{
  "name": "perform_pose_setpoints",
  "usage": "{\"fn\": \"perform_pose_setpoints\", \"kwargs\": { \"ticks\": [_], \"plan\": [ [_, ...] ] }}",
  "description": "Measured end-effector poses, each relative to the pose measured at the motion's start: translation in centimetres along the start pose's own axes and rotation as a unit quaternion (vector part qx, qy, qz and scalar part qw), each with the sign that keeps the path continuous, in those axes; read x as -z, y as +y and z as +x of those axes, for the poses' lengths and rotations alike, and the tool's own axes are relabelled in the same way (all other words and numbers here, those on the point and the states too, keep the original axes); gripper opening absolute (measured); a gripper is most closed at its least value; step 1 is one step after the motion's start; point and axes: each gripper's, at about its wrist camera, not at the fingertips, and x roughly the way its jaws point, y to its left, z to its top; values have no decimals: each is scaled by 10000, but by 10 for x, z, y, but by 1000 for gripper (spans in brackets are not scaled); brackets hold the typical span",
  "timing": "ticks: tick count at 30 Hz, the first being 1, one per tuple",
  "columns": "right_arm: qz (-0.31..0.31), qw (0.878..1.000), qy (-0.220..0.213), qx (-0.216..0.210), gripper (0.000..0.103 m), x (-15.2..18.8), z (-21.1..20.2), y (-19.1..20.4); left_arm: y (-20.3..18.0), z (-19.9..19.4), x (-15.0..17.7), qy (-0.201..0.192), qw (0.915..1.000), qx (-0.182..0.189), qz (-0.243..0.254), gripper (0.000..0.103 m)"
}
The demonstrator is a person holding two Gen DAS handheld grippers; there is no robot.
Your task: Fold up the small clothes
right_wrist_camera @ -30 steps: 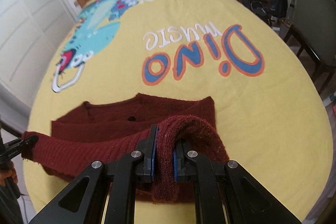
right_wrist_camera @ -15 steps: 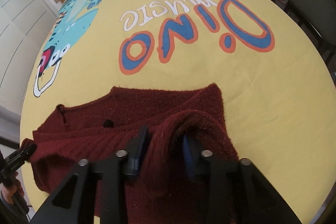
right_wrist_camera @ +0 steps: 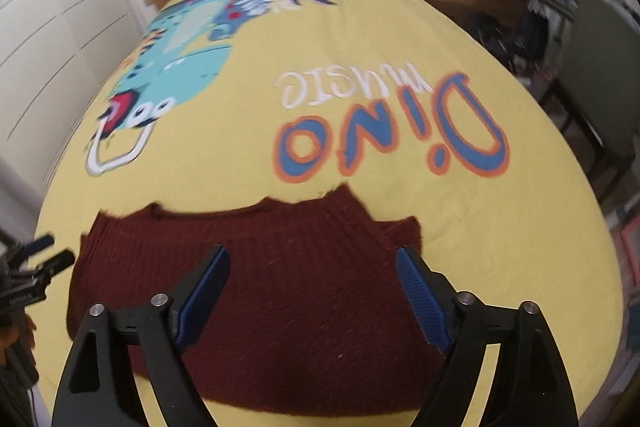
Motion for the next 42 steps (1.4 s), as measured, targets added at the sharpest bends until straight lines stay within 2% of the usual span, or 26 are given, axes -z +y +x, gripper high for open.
{"fn": "perform_pose_setpoints", "kwargs": {
  "ticks": [3,6,10,15,20,25,30,33,36,42],
  "plan": [
    [-433,9990,-52,72,103,18,1,23,-18,4,11,-75,9998,81,177,102],
    [-803,9966,-112,160,103,44,11,45,-36,16,27,-43,9989,300,365,102],
    [-996,9949,16,143,103,81,33,65,-49,37,50,121,9988,390,261,102],
    [-1117,9931,308,198,103,118,61,76,-48,67,76,438,9986,-8,284,102],
    [-903,9949,427,137,103,127,72,56,-18,70,88,494,9981,-278,243,102],
    [-700,9957,415,452,103,117,65,22,12,64,88,503,9976,-476,60,102],
    [-375,9962,406,674,103,112,60,-15,18,66,97,526,9977,-438,-11,102],
    [-233,9965,547,594,103,119,65,-31,17,71,100,481,9976,-505,-47,102],
    [-255,9964,611,526,103,126,74,-34,18,71,101,437,9976,-511,-168,102],
    [-208,9980,430,417,103,135,81,-40,23,69,102,418,9980,-433,-195,102]
  ]
}}
